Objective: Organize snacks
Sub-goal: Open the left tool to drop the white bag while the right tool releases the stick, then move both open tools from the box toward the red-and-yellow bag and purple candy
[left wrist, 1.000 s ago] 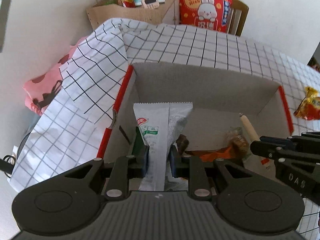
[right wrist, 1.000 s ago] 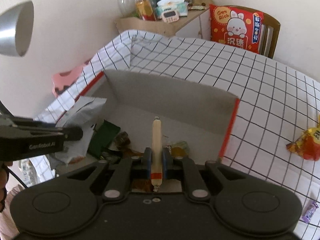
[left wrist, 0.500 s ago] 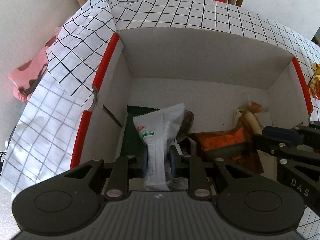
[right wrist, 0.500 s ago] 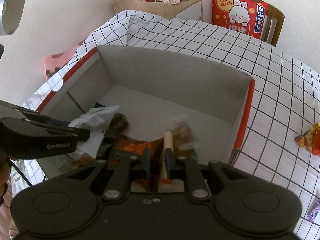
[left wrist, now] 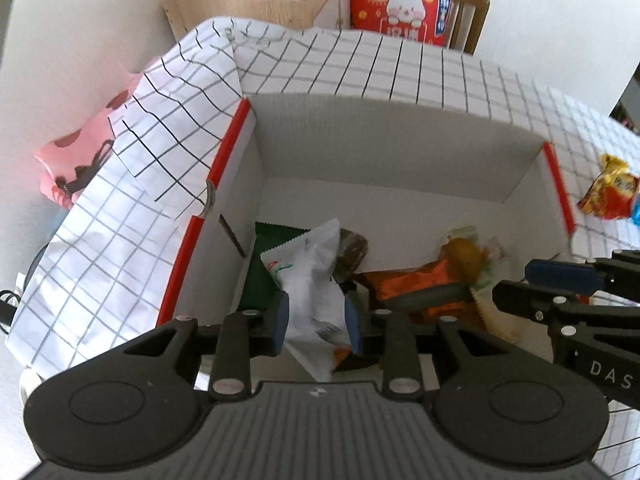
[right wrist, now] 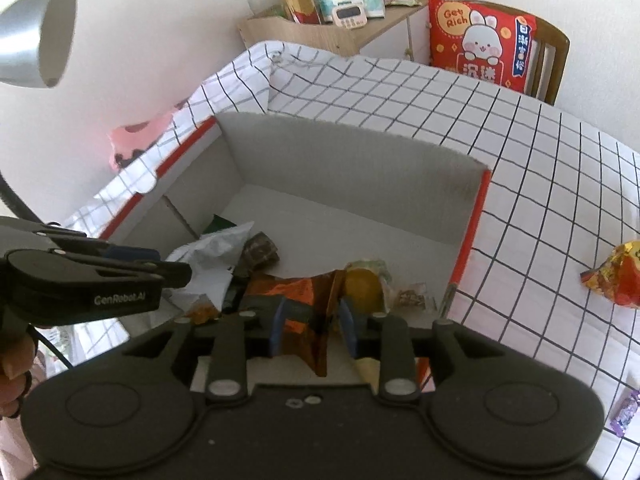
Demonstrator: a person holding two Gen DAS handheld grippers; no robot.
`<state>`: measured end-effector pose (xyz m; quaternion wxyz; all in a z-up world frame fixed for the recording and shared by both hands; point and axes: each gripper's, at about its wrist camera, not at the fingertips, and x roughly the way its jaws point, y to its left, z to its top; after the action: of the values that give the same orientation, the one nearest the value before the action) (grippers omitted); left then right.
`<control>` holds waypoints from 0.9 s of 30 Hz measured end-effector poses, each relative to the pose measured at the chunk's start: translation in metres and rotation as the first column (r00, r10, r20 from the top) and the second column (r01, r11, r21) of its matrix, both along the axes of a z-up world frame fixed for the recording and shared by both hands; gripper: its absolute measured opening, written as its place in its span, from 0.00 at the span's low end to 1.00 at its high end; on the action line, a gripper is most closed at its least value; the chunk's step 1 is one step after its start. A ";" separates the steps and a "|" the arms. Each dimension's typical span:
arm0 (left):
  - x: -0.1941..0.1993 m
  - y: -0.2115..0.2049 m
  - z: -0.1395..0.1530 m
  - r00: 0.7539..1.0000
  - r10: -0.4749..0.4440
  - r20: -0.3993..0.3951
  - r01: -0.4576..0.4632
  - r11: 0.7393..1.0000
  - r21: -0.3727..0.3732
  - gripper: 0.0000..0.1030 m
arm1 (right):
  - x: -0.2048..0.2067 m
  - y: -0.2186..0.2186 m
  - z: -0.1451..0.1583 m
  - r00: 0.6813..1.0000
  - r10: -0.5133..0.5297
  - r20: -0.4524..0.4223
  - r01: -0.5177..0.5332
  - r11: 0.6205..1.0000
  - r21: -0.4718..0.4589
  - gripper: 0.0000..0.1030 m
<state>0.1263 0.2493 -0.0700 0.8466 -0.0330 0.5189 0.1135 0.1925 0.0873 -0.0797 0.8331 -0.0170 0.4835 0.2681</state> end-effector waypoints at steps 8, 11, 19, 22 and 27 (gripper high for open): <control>-0.029 -0.027 0.035 0.994 -0.001 0.112 0.004 1.000 -0.020 0.28 | -0.023 -0.026 0.031 0.999 0.005 0.044 -0.008 0.998 0.063 0.39; -0.038 -0.040 0.046 0.989 -0.009 0.150 0.012 1.000 -0.024 0.29 | -0.030 -0.039 0.042 0.998 -0.007 0.060 0.002 0.997 0.078 0.42; -0.054 -0.084 0.069 0.972 -0.049 0.229 0.062 0.997 -0.053 0.29 | -0.050 -0.084 0.064 0.994 -0.053 0.092 0.040 0.990 0.132 0.49; -0.057 -0.104 0.075 0.965 -0.078 0.252 0.095 0.994 -0.057 0.48 | -0.057 -0.107 0.071 0.991 -0.079 0.104 0.063 0.987 0.150 0.53; -0.057 -0.142 0.081 0.947 -0.131 0.293 0.152 0.987 -0.052 0.54 | -0.067 -0.143 0.079 0.984 -0.119 0.132 0.098 0.983 0.155 0.58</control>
<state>0.0688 0.1074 0.0108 0.9174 -0.0433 0.3947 0.0270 0.1257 -0.0555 -0.0009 0.8775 0.0522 0.4026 0.2553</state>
